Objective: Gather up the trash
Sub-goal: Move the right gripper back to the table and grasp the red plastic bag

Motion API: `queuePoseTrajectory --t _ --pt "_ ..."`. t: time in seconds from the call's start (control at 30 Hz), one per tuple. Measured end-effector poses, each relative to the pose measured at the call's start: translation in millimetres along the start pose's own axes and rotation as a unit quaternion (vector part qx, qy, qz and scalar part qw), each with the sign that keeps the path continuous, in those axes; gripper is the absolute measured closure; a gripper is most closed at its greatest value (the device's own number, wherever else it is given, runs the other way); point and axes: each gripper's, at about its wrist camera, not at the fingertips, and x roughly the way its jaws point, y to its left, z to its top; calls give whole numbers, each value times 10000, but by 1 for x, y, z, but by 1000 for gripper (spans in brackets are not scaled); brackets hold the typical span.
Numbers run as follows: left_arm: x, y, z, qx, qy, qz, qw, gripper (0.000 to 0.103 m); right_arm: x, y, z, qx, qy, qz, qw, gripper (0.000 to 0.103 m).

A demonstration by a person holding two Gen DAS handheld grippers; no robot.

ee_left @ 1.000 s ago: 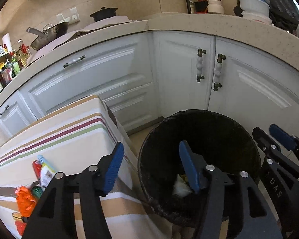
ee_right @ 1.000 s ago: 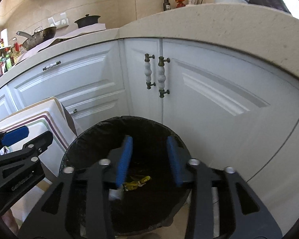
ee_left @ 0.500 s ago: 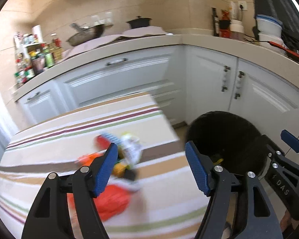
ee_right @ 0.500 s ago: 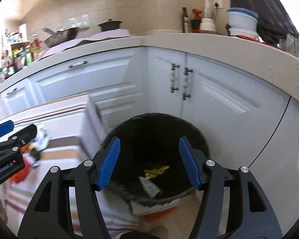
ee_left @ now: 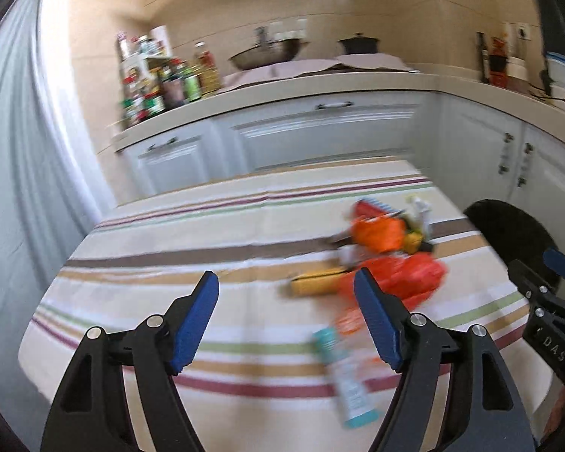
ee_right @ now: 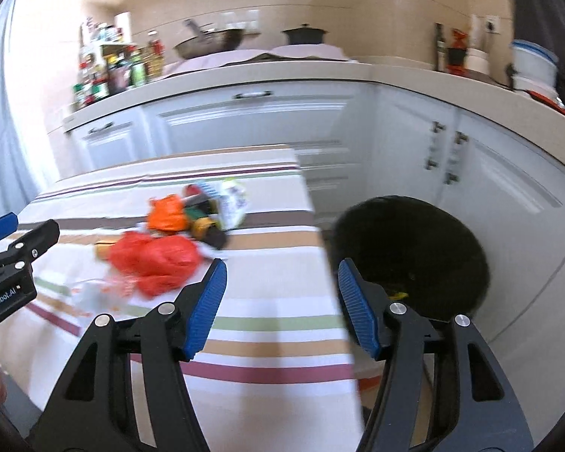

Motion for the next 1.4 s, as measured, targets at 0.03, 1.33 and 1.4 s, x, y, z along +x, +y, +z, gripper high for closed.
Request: queuePoseTrajectory --t 0.03,1.33,1.4 --pt "0 7 -3 -39 22 55 10000 31 1 8 1 -67 -1 54 10000 43" --pt "39 69 -31 -604 546 359 9960 30 42 63 19 -481 520 542 9960 49" --pt "37 64 -30 -579 535 307 9964 30 38 57 20 -431 429 477 9970 49"
